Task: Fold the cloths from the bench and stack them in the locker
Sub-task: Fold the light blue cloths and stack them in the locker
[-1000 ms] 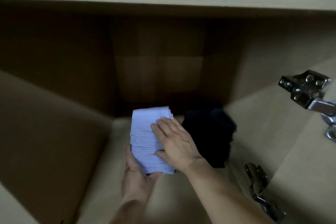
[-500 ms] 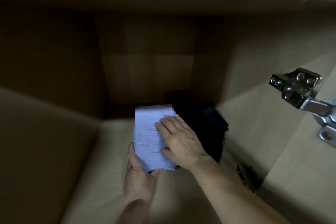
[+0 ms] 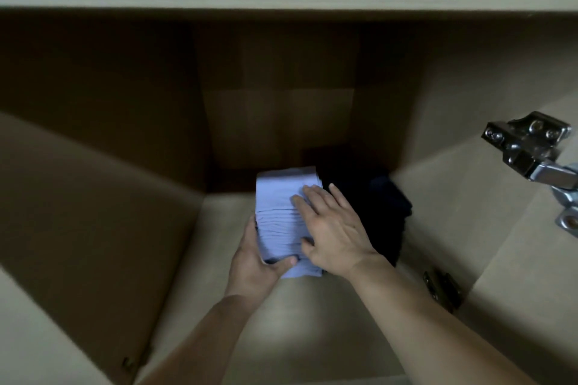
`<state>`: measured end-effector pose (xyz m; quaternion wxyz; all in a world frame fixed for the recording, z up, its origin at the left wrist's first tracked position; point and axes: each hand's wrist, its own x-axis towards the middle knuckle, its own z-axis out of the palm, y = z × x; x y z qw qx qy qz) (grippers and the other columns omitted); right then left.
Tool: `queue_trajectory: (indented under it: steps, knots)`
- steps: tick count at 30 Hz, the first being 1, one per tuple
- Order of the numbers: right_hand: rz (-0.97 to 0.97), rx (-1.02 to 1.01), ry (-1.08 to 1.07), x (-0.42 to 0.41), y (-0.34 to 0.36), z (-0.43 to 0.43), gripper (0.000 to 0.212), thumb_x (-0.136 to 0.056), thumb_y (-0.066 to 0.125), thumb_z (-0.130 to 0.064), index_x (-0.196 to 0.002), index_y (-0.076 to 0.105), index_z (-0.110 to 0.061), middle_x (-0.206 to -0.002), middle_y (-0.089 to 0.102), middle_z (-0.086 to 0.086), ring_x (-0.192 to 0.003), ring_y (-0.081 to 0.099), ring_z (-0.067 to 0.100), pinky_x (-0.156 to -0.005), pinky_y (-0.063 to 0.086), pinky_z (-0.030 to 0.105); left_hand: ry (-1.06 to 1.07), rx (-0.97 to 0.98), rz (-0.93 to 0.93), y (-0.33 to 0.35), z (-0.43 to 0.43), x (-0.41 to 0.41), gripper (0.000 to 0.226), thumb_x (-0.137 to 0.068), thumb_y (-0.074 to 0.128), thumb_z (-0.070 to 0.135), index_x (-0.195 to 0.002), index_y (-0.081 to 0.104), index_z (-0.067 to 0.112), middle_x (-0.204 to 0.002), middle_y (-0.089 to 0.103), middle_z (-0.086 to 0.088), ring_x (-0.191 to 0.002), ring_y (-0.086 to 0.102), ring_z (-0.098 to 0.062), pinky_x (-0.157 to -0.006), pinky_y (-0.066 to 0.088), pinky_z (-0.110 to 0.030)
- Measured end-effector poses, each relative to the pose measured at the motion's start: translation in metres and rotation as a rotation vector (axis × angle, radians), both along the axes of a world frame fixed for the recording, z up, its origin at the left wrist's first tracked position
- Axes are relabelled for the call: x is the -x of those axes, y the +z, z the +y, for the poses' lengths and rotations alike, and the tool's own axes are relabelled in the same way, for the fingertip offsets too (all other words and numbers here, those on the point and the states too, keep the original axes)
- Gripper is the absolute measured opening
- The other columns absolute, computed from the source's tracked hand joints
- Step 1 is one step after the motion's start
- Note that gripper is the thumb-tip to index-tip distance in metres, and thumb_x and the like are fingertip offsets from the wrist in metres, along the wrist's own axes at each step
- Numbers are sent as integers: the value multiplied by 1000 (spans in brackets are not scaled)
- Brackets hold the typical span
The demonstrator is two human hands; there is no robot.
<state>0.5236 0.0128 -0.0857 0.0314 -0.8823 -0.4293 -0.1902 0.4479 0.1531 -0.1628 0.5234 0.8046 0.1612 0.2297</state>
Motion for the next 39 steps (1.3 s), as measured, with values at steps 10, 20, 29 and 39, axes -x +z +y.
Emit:
queue_trajectory:
  steps: [10, 20, 29, 39]
  knots:
    - [93, 1, -8, 12, -1, -6, 78, -88, 56, -36, -153, 20, -13, -160, 15, 11, -148, 11, 25, -119, -8, 34, -76, 85, 84, 28, 4, 3, 94, -80, 60, -9, -143, 17, 46, -119, 52, 23, -94, 53, 17, -74, 42, -11]
    - [157, -31, -73, 19, -2, -10, 74, -86, 57, -35, -150, 25, -15, -156, 22, 8, -146, 18, 23, -121, -3, 35, -118, -290, 314, 52, 0, 5, 100, -81, 64, 14, -156, 0, 29, -159, 26, 4, -137, 39, -19, -108, 39, -35]
    - [160, 13, -103, 11, 23, -10, 74, -89, 35, -55, -152, 20, -19, -160, 16, 8, -142, 22, 22, -116, 11, 36, -139, -657, 260, 79, 6, 4, 81, -92, 48, 40, -157, 5, 20, -164, -5, 1, -150, -4, -9, -121, 5, -25]
    - [337, 161, -190, -24, 23, 0, 63, -102, 7, -49, -155, 3, -14, -163, 3, 1, -149, -4, 12, -120, -9, 36, -250, -920, 339, 80, 7, -19, 60, -105, 18, 47, -156, 11, 17, -164, 6, 0, -150, -1, -8, -117, -7, -22]
